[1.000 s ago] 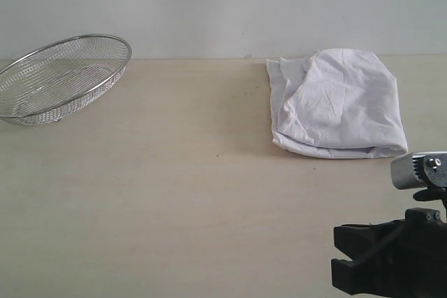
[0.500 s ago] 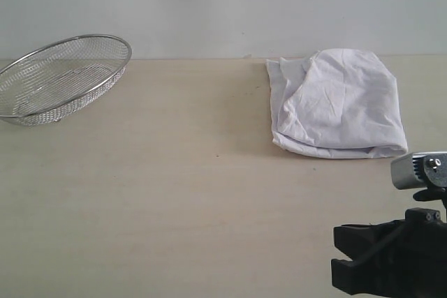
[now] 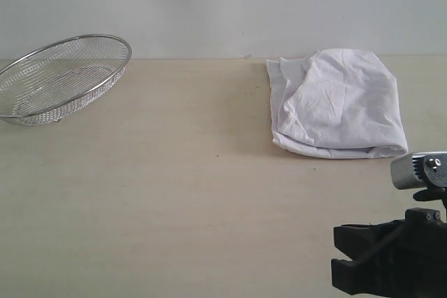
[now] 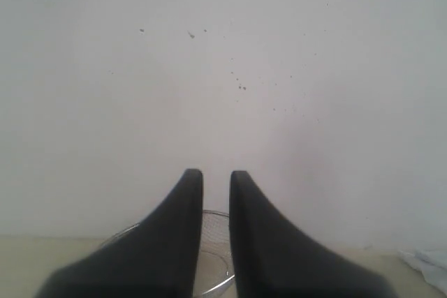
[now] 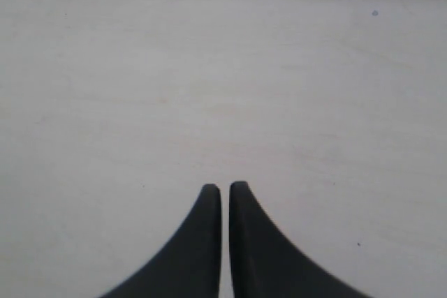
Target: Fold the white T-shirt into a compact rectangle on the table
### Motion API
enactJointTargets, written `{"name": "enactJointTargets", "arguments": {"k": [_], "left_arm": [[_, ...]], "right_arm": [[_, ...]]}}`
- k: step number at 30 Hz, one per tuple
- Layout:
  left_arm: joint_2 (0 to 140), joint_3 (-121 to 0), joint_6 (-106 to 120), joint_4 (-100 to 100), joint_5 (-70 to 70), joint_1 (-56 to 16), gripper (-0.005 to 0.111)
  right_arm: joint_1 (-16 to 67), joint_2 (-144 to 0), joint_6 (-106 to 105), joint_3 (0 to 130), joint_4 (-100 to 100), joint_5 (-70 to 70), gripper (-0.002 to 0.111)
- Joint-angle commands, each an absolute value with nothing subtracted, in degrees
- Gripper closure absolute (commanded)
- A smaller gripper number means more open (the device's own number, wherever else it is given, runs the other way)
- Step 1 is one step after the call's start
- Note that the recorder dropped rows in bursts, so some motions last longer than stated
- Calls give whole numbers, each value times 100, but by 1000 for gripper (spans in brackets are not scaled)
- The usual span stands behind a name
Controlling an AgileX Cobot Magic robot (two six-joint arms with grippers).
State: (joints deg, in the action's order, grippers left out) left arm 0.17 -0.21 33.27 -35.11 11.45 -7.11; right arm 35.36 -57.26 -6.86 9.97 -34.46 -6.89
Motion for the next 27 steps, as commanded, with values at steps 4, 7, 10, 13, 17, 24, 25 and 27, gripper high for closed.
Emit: {"name": "enactJointTargets", "arguments": {"k": [4,7,10,13,17,24,25,27], "left_arm": [[0,0,2972,-2706,0,-692,93],[0,0,1777,-1567,-796,-692,93],[0,0,305,-515,-1472,-692,93],[0,0,-419,-186,-1700,-692,93],[0,0,-436,-186,-1700,-692,93],[0,0,-436,-186,-1700,-692,93],[0,0,-436,-186,-1700,-692,93],[0,0,-436,-186,-1700,-692,93]], "right_arm": [[3542,-5674,-691,964,-3421,-755,108],[3542,-5674,-691,964,-3421,-783,108],[3542,-5674,-691,964,-3421,-783,108],[3542,-5674,-691,964,-3421,-783,108],[3542,-5674,-691,964,-3421,-783,108],[3542,-5674,-691,964,-3421,-783,108],[3542,-5674,-691,964,-3421,-783,108],[3542,-5674,-691,964,-3421,-783,108]]}}
